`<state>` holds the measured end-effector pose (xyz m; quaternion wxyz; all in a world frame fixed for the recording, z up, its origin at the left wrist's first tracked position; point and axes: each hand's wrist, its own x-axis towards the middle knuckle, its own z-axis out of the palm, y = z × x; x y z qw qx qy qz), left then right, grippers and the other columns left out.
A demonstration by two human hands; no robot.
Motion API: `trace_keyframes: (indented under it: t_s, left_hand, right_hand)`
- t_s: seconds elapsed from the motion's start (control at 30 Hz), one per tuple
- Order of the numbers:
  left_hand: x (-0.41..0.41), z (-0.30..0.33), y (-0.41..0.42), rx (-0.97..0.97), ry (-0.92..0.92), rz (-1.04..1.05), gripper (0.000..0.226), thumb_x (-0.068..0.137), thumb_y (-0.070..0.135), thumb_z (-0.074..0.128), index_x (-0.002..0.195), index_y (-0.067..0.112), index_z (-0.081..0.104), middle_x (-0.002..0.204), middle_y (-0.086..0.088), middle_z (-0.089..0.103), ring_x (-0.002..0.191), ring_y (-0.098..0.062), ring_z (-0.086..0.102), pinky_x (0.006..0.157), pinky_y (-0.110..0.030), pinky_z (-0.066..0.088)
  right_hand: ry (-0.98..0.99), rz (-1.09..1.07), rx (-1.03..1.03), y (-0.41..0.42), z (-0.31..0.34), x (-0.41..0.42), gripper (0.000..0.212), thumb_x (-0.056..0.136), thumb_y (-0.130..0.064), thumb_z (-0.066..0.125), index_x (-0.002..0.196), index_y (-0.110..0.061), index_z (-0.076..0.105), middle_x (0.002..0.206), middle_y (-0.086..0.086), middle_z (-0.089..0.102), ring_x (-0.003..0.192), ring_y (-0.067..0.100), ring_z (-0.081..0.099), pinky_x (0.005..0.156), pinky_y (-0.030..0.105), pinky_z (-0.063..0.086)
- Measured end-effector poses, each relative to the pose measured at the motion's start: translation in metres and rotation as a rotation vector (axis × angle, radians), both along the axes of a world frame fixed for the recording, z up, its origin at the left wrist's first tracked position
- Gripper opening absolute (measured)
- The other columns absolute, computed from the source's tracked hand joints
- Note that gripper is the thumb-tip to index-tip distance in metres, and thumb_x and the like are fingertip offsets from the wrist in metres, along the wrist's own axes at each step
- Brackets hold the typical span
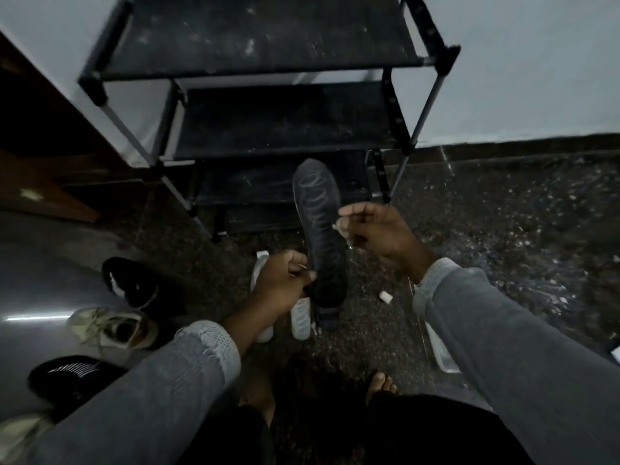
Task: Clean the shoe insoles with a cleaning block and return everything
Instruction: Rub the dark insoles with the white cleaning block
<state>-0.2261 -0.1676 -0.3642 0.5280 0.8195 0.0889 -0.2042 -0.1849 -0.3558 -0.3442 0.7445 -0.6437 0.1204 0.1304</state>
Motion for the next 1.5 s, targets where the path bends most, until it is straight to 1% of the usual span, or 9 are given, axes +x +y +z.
trace_keyframes:
  t_s: [0.17,0.3,0.5,0.67,0.77,0.93,1.1,1.23,1.5]
  left_hand:
    - [-0.029,0.046,0.023,-0.092,0.036,-0.018,0.011,0.090,0.009,0.066,0.097,0.009,0.058,0.085,-0.003,0.061,0.077,-0.012,0.061,0.054,-0.018,0.051]
    - [-0.043,0.069,0.038,-0.199,0.058,0.131,0.025,0.094,0.033,0.060,0.103,0.011,0.064,0.095,-0.007,0.069,0.086,-0.016,0.067,0.079,-0.037,0.058]
    - [-0.023,0.091,0.053,-0.720,0.119,0.455,0.067,0.092,0.066,0.033,0.136,0.018,0.050,0.129,-0.004,0.059,0.117,-0.019,0.058,0.096,-0.035,0.046]
    - [-0.005,0.089,0.054,-1.060,0.188,0.553,0.077,0.088,0.073,0.034,0.136,0.015,0.052,0.131,-0.013,0.061,0.121,-0.031,0.058,0.105,-0.048,0.043]
    - [0.004,0.084,0.050,-1.151,0.200,0.493,0.076,0.092,0.070,0.031,0.135,0.011,0.054,0.130,-0.014,0.062,0.121,-0.030,0.057,0.107,-0.046,0.041]
    - [0.019,0.078,0.050,-1.122,0.228,0.377,0.070,0.097,0.061,0.027,0.121,0.006,0.063,0.110,-0.009,0.069,0.099,-0.021,0.067,0.094,-0.037,0.051]
    - [0.024,0.073,0.050,-1.160,0.253,0.362,0.072,0.098,0.060,0.025,0.110,0.008,0.073,0.115,-0.008,0.070,0.104,-0.021,0.068,0.094,-0.039,0.052]
    - [0.028,0.078,0.055,-1.176,0.193,0.406,0.072,0.097,0.063,0.023,0.127,0.008,0.057,0.137,-0.011,0.057,0.113,-0.021,0.062,0.093,-0.037,0.053]
    - [0.029,0.076,0.062,-1.119,0.178,0.415,0.082,0.093,0.071,0.019,0.114,0.010,0.069,0.119,-0.009,0.067,0.106,-0.024,0.064,0.089,-0.039,0.055]
  right_hand:
    - [-0.068,-0.050,-0.008,0.027,0.024,-0.027,0.017,0.086,0.006,0.064,0.091,-0.010,0.065,0.071,0.000,0.071,0.060,0.006,0.066,0.055,0.018,0.052]
    - [-0.153,-0.032,-0.082,0.040,0.039,-0.042,0.017,0.084,0.005,0.066,0.091,-0.011,0.067,0.079,0.004,0.070,0.068,0.005,0.067,0.059,0.016,0.051]
    - [-0.223,0.041,-0.128,0.058,0.061,-0.055,0.017,0.086,0.005,0.064,0.100,-0.002,0.066,0.083,0.005,0.068,0.070,0.000,0.067,0.062,0.013,0.051]
    - [-0.250,0.174,-0.173,0.065,0.068,-0.060,0.017,0.086,0.002,0.065,0.098,-0.010,0.067,0.087,0.007,0.070,0.078,0.010,0.069,0.068,0.018,0.053]
    - [-0.244,0.217,-0.196,0.066,0.068,-0.059,0.020,0.085,0.001,0.065,0.101,-0.011,0.067,0.091,0.011,0.071,0.083,0.017,0.069,0.072,0.022,0.055]
    - [-0.222,0.230,-0.189,0.069,0.070,-0.054,0.022,0.085,0.001,0.066,0.104,-0.010,0.068,0.092,0.010,0.071,0.087,0.020,0.070,0.077,0.027,0.058]
    - [-0.194,0.223,-0.180,0.073,0.072,-0.049,0.021,0.084,0.003,0.067,0.102,-0.010,0.068,0.091,0.008,0.072,0.086,0.017,0.070,0.075,0.025,0.058]
    - [-0.195,0.224,-0.181,0.073,0.074,-0.046,0.021,0.084,0.003,0.067,0.100,-0.010,0.068,0.089,0.006,0.073,0.086,0.015,0.071,0.077,0.027,0.059]
    - [-0.349,0.041,-0.311,0.082,0.084,-0.036,0.017,0.085,-0.001,0.069,0.094,-0.015,0.069,0.087,-0.003,0.072,0.078,0.007,0.069,0.068,0.016,0.054]
